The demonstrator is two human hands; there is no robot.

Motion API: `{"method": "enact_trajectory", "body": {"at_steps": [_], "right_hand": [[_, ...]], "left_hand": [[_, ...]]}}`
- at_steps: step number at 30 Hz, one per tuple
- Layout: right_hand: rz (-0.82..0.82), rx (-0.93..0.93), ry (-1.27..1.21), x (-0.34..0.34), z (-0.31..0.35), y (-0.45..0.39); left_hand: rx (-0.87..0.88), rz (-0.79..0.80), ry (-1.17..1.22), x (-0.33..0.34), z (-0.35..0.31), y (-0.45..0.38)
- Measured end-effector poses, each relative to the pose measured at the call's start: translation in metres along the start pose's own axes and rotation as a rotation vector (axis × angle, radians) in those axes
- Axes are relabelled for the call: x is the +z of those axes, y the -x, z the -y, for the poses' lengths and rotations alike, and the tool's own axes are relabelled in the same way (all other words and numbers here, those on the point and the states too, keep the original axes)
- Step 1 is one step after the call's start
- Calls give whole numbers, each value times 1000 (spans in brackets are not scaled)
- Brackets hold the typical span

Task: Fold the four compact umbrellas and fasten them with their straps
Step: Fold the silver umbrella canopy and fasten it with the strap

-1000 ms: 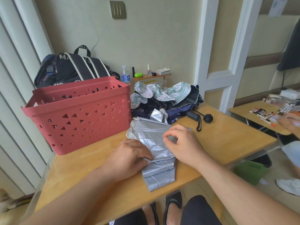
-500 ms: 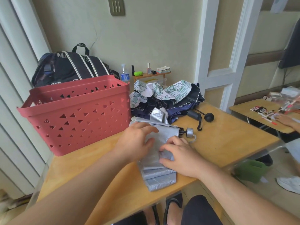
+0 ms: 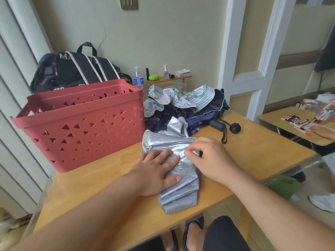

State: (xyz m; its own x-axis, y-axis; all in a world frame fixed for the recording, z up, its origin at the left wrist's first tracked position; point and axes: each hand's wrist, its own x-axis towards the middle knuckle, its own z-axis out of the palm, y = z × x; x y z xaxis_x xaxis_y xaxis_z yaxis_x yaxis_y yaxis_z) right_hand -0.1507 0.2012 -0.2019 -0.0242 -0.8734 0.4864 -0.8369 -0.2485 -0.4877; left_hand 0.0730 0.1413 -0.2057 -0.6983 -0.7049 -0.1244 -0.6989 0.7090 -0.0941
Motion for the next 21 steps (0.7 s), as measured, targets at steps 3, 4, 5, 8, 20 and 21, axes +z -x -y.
{"method": "enact_trajectory", "body": {"at_steps": [3,4,5,8,20,21], "right_hand": [[85,33,38,11,-4,-6],[160,55,71,15,-7,-3],[226,75,106,18,-10,1],[316,87,136,19,-13,11],[318,18,187,17,-8,21],[318,20,181,17,-8,22]], "left_hand": [[9,-10,-23,-1,-3,5],[11,-12,-30,0,-5,7],[8,-6,-28,0,-8,10],[13,58,18,-1,-10,17],[-413,-347,386,-69,40,-74],[-468,-252,374,-67,45,-82]]}}
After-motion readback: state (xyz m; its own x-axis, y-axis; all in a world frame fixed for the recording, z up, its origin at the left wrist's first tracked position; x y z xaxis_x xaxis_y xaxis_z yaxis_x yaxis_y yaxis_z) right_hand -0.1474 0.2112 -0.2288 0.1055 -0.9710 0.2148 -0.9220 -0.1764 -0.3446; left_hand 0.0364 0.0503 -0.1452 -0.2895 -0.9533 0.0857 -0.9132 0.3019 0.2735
